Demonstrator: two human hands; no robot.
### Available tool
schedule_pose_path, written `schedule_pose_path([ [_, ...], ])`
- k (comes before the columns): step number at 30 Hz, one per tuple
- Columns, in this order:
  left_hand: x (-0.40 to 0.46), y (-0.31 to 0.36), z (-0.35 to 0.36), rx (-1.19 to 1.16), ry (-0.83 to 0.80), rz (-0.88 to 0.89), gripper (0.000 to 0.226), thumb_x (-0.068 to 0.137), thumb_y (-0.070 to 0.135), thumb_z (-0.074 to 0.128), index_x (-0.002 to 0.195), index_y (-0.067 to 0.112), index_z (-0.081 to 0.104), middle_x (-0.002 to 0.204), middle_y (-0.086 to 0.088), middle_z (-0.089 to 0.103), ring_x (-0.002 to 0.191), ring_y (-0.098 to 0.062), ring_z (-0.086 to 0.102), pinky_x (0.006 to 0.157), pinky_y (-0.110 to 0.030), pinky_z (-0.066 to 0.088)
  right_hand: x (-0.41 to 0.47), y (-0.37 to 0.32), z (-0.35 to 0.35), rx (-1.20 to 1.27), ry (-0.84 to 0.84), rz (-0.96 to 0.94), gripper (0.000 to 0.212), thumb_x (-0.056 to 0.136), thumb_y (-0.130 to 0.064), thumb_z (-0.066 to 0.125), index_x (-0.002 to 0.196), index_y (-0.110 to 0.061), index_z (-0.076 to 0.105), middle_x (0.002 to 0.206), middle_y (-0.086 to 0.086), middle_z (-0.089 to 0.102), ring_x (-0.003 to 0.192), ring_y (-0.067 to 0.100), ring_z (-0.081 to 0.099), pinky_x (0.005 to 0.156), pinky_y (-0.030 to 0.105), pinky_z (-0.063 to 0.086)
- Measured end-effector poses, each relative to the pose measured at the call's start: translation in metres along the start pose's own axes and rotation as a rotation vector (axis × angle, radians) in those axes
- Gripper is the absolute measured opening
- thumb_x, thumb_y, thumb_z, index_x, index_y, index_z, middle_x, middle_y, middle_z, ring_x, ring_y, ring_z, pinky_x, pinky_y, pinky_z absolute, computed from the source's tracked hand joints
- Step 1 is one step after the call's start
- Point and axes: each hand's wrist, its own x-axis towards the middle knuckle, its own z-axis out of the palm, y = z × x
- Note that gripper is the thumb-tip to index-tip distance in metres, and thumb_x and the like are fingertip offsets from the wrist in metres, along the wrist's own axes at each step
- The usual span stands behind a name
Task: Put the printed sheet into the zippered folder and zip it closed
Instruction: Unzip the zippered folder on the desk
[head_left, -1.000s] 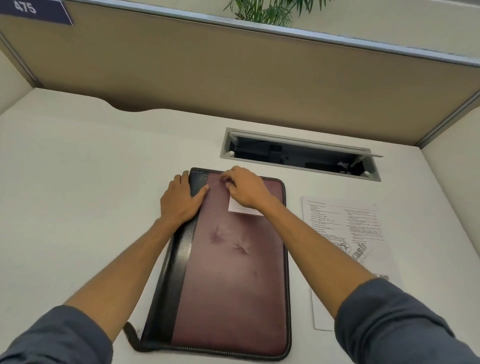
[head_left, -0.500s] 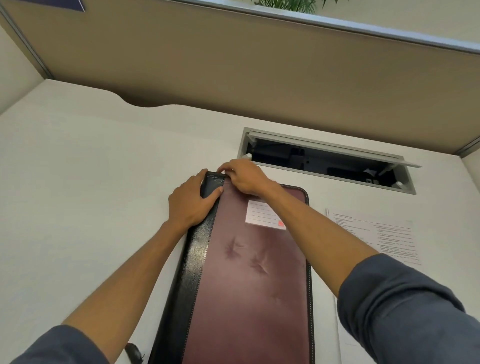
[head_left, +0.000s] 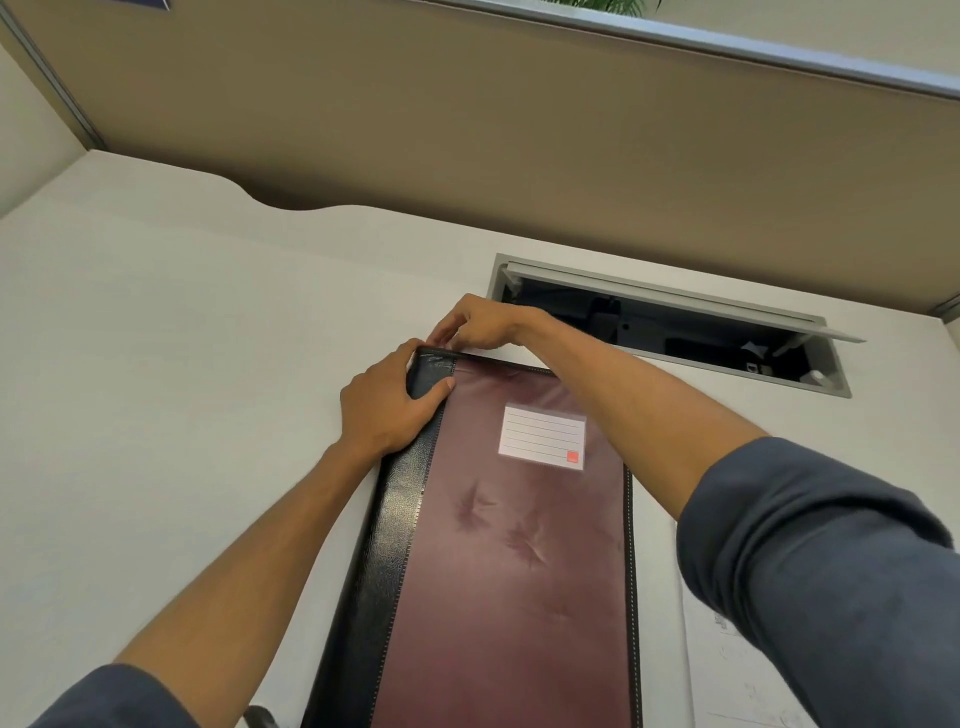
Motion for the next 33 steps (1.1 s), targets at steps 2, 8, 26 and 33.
schedule_pose_path([
  [2, 0.001, -0.001, 0.000, -0.013, -0.003, -0.029, 0.057, 0.076, 0.076, 0.047, 0.122, 0.042, 0.045, 0.082, 0.013, 0.062, 0.083, -0.022, 0.066, 0.065, -0.029, 0.040, 0.001, 0.000, -0.003, 0.010, -0.047, 0.022, 0.032, 0.089, 0.002, 0.057, 0.116, -0.008, 0.070, 0.118, 0.009, 0.068, 0.102, 0.014, 0.057, 0.099, 0.027, 0.044],
  [8, 0.000, -0.002, -0.001, -0.070, -0.004, -0.075, 0.061, 0.072, 0.078, 0.049, 0.123, 0.043, 0.047, 0.070, 0.017, 0.051, 0.072, -0.014, 0.059, 0.065, -0.028, 0.042, 0.006, 0.002, -0.011, -0.007, -0.151, 0.033, 0.036, 0.091, 0.001, 0.055, 0.123, -0.012, 0.066, 0.105, -0.003, 0.065, 0.102, 0.010, 0.054, 0.096, 0.023, 0.038],
  [26, -0.003, -0.004, -0.003, -0.244, 0.020, -0.132, 0.068, 0.068, 0.074, 0.061, 0.128, 0.045, 0.045, 0.076, 0.014, 0.054, 0.067, 0.003, 0.055, 0.056, -0.017, 0.035, 0.010, 0.018, -0.021, -0.096, -0.045, -0.094, 0.030, 0.082, -0.009, 0.074, 0.111, -0.013, 0.073, 0.102, -0.004, 0.057, 0.078, -0.013, 0.052, 0.067, 0.000, 0.035],
  [33, -0.002, -0.005, 0.000, -0.207, 0.019, -0.137, 0.068, 0.070, 0.076, 0.058, 0.129, 0.046, 0.046, 0.074, 0.014, 0.054, 0.065, 0.002, 0.055, 0.056, -0.018, 0.037, 0.010, 0.040, -0.014, -0.162, 0.168, -0.200, 0.036, 0.074, -0.027, 0.082, 0.110, -0.026, 0.073, 0.107, 0.004, 0.054, 0.086, 0.011, 0.044, 0.084, 0.031, 0.038],
])
